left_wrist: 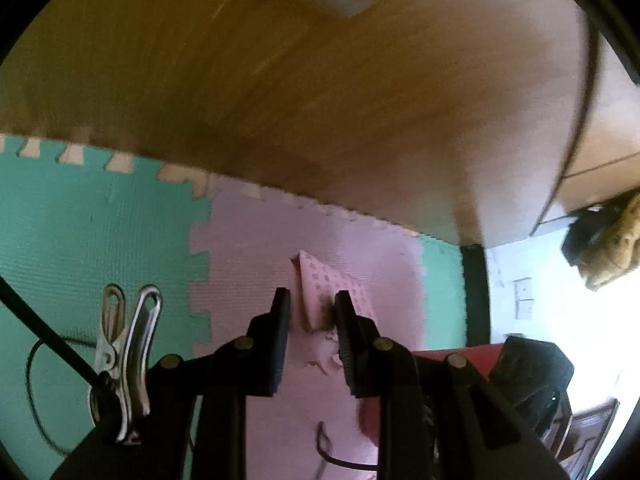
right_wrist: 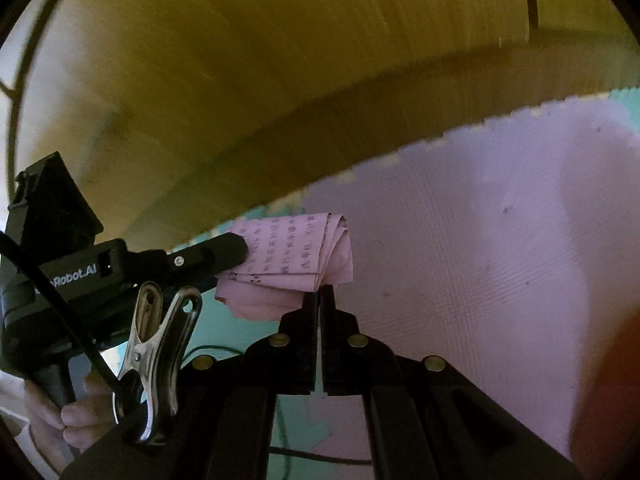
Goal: Collect trash
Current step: 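Lift the pink paper with the right gripper and carry it over the bucket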
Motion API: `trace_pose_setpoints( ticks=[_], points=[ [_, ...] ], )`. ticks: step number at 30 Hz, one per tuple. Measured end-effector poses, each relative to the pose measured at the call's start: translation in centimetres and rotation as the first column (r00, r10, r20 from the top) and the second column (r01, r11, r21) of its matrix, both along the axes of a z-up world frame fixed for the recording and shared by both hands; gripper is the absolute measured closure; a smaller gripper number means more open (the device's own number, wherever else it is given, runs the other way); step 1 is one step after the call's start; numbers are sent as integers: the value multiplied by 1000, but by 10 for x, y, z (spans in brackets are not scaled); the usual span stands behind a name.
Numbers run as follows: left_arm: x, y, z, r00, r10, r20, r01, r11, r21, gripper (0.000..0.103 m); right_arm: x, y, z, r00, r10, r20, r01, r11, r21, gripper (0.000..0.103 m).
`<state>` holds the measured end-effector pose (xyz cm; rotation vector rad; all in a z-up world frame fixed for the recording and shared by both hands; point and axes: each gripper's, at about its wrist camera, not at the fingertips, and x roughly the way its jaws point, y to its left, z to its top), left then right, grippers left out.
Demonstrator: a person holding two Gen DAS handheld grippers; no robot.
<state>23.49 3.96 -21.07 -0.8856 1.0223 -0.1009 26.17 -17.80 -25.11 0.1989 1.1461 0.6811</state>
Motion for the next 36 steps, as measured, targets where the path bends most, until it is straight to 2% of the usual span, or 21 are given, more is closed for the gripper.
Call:
trace_pose_setpoints(
  ticks=[14, 20, 23, 28, 36],
  points=[
    [-53, -37, 148, 982, -66, 175, 63, 998, 23, 80, -67, -39, 146, 984, -98, 145, 88, 993, 74, 101],
    [-71, -72, 195, 968, -120, 222, 117, 993, 24, 80, -100, -68, 195, 969, -142, 200, 130, 989, 74, 101],
    [-77, -105, 219, 954, -173, 247, 170, 985, 31, 80, -114, -90, 216, 958, -175, 226, 165, 984, 59, 101],
    [-82, -162, 245, 923, -265, 279, 265, 963, 40, 80, -130, -142, 240, 936, -251, 248, 247, 968, 48, 101],
    [-77, -243, 242, 888, -372, 269, 382, 924, 16, 80, -145, -211, 251, 899, -354, 259, 369, 929, -12, 101]
  ],
)
